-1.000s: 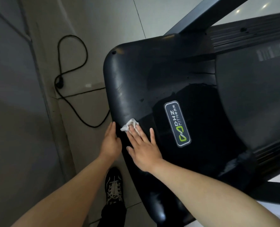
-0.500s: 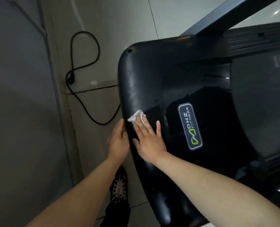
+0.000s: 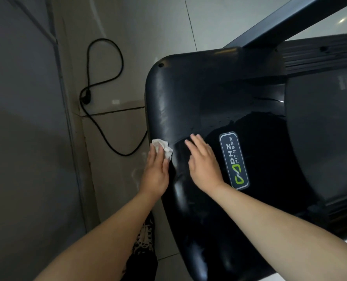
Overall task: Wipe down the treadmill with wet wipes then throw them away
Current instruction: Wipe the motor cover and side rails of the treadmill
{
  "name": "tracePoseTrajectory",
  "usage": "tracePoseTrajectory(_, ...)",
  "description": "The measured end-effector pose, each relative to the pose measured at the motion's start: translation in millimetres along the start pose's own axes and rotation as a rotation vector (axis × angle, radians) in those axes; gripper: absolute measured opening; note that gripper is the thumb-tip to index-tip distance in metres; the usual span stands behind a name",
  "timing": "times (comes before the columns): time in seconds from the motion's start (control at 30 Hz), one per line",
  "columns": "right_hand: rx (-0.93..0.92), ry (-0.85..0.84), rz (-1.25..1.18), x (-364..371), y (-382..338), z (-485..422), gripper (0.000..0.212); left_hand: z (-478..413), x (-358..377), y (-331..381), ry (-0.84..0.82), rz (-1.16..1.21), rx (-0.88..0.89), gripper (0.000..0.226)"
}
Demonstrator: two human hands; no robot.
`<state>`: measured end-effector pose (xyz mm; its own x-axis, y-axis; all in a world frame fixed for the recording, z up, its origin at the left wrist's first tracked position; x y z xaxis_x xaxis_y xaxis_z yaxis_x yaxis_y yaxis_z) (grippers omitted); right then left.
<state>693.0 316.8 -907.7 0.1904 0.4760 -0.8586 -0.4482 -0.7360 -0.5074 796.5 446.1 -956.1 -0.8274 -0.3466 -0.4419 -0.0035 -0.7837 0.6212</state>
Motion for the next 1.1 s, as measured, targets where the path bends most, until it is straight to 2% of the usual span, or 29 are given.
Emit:
tracePoseTrajectory(0.1,0.106,-0.013,-0.011,2.5,1.0,-4.4,0.054,-0.6,7.7,-3.0,0.017,-0.01,-0.041,0.057)
tracePoseTrajectory(0.27,0.117,-0.086,0.028,10.0,-6.5,3.5,0.066,53.2,34.6,-19.4,-0.009,0.194,-0.241,0.059)
tracePoseTrajectory(0.47,0.122,-0.067,0.073,10.4,-5.2,4.5,0.067,42.2,25.9,-7.0,-0.006,0.158,-0.207,0.056)
tracePoseTrajectory(0.63,0.134,0.007,0.075,10.6,-4.2,3.9,0.066,-25.3,-9.7,29.1,0.051,-0.052,-0.06,0.055)
tracePoseTrajectory(0.77,0.178,0.098,0.072,5.2,-3.4,-2.9,0.061,-51.3,-14.2,52.4,0.068,-0.02,-0.101,0.055)
tracePoseTrajectory(0.9,0.218,0.149,0.102,-5.4,-3.0,-21.1,0.062,-33.6,-0.4,39.5,0.112,0.004,-0.108,0.054)
tracePoseTrajectory(1.0,0.234,0.115,0.106,-9.5,1.6,-43.5,0.063,-2.0,13.1,19.2,0.125,-0.008,-0.104,0.053)
tracePoseTrajectory(1.1,0.261,-0.037,0.126,-4.4,4.4,-57.5,0.064,13.4,22.2,12.0,0.114,-0.018,-0.107,0.052)
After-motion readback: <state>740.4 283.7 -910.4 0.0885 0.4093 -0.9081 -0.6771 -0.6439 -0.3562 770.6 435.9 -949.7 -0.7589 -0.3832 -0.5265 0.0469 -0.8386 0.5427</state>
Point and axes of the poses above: each hand's wrist, its own z-axis away from the middle knuckle, its own x-axis out of the palm, y = z × x, the point moved 5 cm from there along -z, towards the middle knuckle, and after that the axes turned 12 degrees about -x, right-handed, at the moved point
